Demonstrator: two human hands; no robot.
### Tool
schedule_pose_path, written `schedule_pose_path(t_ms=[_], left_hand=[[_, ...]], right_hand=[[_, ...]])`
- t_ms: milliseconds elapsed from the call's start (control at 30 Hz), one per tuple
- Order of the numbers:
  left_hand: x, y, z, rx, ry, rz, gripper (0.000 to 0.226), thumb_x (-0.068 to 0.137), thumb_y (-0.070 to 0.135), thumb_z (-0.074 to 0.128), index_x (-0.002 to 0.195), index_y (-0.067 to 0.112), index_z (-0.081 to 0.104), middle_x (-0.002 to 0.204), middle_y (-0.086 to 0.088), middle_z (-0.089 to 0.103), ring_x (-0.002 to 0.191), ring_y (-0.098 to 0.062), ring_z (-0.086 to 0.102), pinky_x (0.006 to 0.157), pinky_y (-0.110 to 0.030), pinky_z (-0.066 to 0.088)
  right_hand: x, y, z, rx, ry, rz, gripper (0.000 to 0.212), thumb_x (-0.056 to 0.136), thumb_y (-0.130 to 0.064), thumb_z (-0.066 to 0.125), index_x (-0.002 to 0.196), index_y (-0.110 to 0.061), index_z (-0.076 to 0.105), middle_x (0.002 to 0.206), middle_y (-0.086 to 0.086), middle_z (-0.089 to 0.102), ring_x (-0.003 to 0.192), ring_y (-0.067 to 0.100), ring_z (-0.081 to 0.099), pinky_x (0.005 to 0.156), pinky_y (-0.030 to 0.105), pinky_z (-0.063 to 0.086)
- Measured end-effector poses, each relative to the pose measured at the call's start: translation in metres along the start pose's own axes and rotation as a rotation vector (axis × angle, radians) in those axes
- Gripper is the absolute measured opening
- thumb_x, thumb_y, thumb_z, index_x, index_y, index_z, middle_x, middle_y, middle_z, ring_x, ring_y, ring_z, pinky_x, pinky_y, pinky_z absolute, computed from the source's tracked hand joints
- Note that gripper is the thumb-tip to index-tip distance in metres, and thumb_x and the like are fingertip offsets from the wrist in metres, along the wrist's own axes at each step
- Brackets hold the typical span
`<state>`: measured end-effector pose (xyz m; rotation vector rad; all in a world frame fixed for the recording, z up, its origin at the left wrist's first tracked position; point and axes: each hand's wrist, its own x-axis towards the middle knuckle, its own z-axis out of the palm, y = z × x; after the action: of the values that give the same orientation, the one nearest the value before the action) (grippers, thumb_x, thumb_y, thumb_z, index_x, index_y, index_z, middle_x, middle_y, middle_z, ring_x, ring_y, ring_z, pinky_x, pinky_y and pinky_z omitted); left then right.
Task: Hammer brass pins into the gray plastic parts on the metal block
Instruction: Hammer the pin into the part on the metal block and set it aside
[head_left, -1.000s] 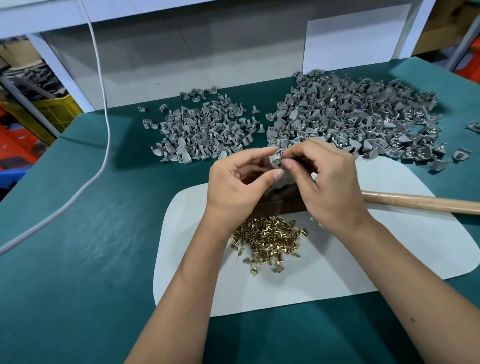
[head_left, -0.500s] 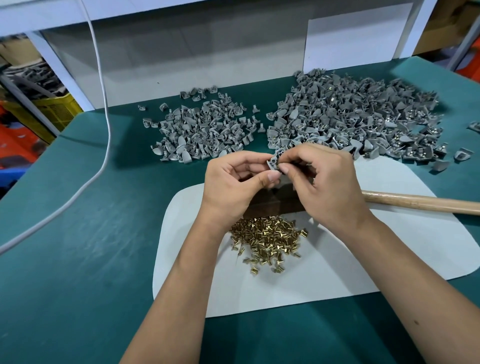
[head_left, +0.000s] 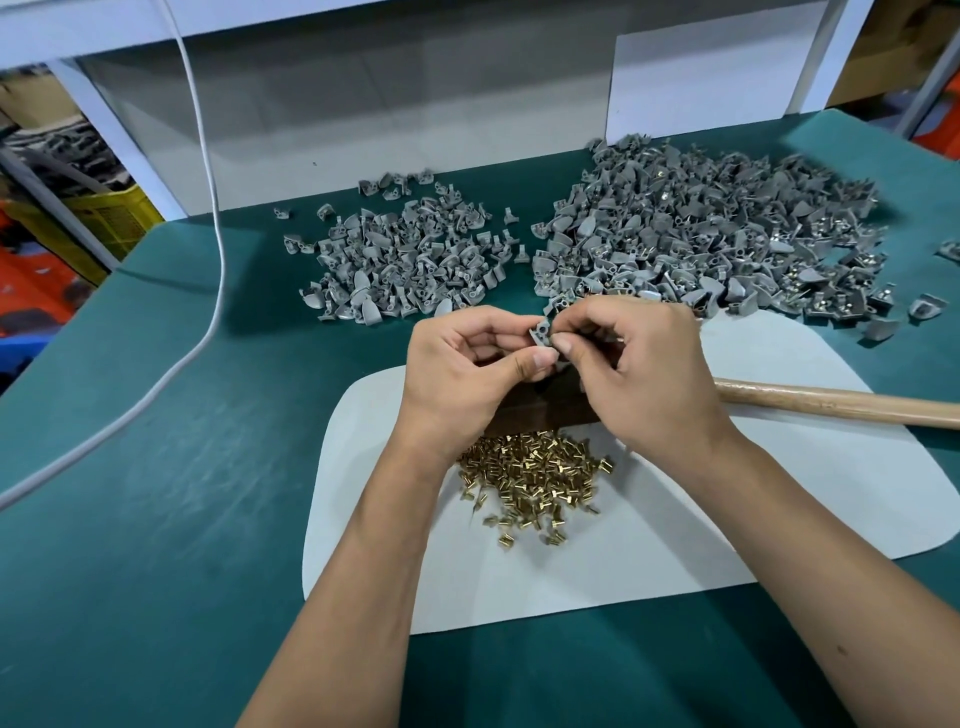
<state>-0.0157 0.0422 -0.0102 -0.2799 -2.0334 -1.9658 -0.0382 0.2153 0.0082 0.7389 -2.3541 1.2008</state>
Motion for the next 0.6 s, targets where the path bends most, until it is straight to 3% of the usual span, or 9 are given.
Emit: schedule_pose_path(t_ms=[233,333,433,533,600], left_hand=[[0.001,0.001,0.006,0.094,0.079,0.048,0.027,0.076,-0.001,0.084,0.096,0.014,0.075,0.086,-0.002,0.076,0.081,-0.017,0.072,0.081,-0.030,0.060],[0.000,-0.002,0.011,0.245,0.082,0.046,0.023,0.076,0.005,0.087,0.092,0.019,0.077,0.096,0.003,0.077,0.099,-0.013,0.073,0.094,-0.032,0.057],[0.001,-0.006,0.012,0.475,0.109,0.050,0.019,0.075,0.013,0.089,0.090,0.023,0.081,0.108,0.010,0.076,0.124,-0.008,0.058,0.108,-0.020,0.040],[0.004,-0.006,0.008,0.527,0.128,-0.007,0.015,0.077,0.019,0.089,0.089,0.025,0.082,0.117,0.014,0.072,0.130,-0.011,0.050,0.108,-0.010,0.029],[0.004,-0.005,0.007,0.535,0.117,-0.047,0.013,0.078,0.022,0.088,0.086,0.029,0.081,0.119,0.015,0.071,0.130,-0.011,0.050,0.105,-0.006,0.026]], right_hand=[[0.022,-0.004,-0.017,0.042,-0.195,0.069,0.009,0.091,-0.015,0.074,0.096,-0.018,0.082,0.081,-0.014,0.073,0.069,-0.004,0.066,0.070,0.017,0.053],[0.037,0.002,-0.041,-0.080,-0.311,0.069,0.008,0.092,-0.029,0.074,0.091,-0.025,0.081,0.080,-0.018,0.072,0.074,-0.007,0.065,0.070,0.010,0.051],[0.041,0.019,-0.069,-0.342,-0.488,0.153,0.008,0.091,-0.031,0.075,0.085,-0.028,0.080,0.077,-0.017,0.072,0.071,-0.006,0.064,0.065,0.013,0.049],[0.033,0.036,-0.085,-0.500,-0.690,0.248,0.002,0.086,-0.029,0.078,0.086,-0.028,0.077,0.081,-0.013,0.074,0.075,0.002,0.067,0.070,0.023,0.055],[0.026,0.042,-0.085,-0.561,-0.742,0.257,0.013,0.082,-0.033,0.082,0.085,-0.027,0.071,0.082,-0.011,0.071,0.078,0.011,0.066,0.074,0.030,0.056]])
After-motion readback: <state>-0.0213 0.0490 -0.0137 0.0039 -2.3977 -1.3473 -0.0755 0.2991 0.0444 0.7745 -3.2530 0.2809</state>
